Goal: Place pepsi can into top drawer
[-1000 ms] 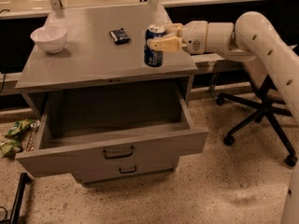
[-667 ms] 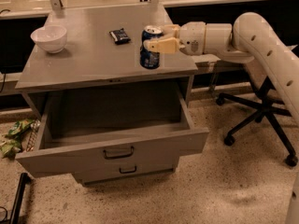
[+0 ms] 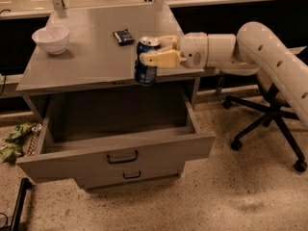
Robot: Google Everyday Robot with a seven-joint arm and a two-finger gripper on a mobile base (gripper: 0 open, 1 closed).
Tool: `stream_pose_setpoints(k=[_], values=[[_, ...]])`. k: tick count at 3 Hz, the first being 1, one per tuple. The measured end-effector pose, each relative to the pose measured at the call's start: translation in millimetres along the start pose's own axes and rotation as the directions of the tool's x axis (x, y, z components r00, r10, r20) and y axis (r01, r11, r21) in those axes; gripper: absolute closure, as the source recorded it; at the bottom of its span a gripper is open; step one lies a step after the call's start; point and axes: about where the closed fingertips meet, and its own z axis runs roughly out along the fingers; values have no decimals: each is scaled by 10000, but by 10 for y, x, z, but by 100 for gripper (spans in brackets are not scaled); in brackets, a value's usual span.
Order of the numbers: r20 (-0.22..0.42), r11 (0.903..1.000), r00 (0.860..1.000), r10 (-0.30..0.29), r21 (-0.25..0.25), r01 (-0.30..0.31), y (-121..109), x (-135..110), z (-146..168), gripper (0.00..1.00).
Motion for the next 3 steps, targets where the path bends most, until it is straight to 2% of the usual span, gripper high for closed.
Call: stream_pose_setpoints(k=[1,2,3], values=[[-8,9993,9999,-142,-353,141,344,363,214,100],[-445,9971,9962,-752,114,758,480,786,427,100],[-445,9971,9962,-752,113,758,481,786,427,100]])
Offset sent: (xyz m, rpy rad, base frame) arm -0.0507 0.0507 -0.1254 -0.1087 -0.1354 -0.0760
